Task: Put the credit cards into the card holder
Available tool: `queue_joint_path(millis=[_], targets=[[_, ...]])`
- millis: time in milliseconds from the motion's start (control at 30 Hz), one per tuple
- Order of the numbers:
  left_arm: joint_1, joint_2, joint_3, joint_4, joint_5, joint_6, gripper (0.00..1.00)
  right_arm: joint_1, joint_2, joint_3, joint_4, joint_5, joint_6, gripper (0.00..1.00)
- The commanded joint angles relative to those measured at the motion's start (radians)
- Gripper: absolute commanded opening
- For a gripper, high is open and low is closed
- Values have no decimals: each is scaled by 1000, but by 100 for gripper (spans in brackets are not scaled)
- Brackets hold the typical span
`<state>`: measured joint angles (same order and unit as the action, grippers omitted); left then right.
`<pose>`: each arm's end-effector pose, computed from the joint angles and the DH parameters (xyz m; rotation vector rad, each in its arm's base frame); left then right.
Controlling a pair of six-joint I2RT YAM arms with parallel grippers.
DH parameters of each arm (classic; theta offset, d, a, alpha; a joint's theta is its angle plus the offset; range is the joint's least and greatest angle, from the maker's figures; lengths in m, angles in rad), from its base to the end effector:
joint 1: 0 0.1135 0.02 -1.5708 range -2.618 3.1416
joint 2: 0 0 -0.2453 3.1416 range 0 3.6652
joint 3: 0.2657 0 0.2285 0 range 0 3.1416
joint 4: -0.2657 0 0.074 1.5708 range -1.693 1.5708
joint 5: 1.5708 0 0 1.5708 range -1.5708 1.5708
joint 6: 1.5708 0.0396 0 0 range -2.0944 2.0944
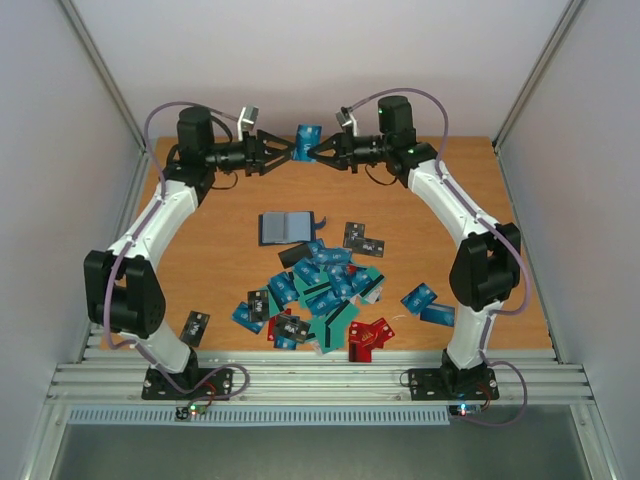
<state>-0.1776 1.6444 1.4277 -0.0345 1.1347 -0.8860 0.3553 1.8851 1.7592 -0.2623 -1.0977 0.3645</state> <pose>0.3422 -0.0979 0.3468 0.2142 2.0335 -1.7278 0.3696 0.1747 0.3438 -0.7661 1.8907 1.5263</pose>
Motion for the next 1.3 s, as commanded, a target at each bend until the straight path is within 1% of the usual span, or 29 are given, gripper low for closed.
queue_joint_path(millis=[0,100,167,233,300,367,567,633,800,867,933,1100,1167,1267], targets=[[6,16,12,178,73,-75,53,1,20,40,110,-112,47,1],[6,13,13,122,29,-25,52,1,18,37,122,-148,52,1],[9,10,31,24,-16,22,50,1,12,32,119,-157,46,1],[10,4,54,-85,-55,92,50,1,7,31,114,-173,45,1],[10,11,75,-126,-52,144,50,1,6,28,127,-191,55,1],[10,19,85,-116,-30,150,48,1,6,24,137,-212,65,1],[10,22,86,-32,20,100,40,4,6,17,147,-256,68,1],[10,26,84,-22,30,88,35,6,8,14,165,-266,81,1],[10,26,74,-4,42,78,29,21,16,16,195,-290,104,1],[10,26,66,22,50,57,26,27,20,15,196,-296,105,1],[10,27,57,90,57,24,23,34,23,15,195,-301,106,1],[10,29,45,148,64,-26,17,41,29,21,192,-304,107,1],[10,32,41,173,70,-44,13,45,33,27,190,-307,107,1],[10,40,33,224,89,-84,2,46,38,30,186,-301,100,1]])
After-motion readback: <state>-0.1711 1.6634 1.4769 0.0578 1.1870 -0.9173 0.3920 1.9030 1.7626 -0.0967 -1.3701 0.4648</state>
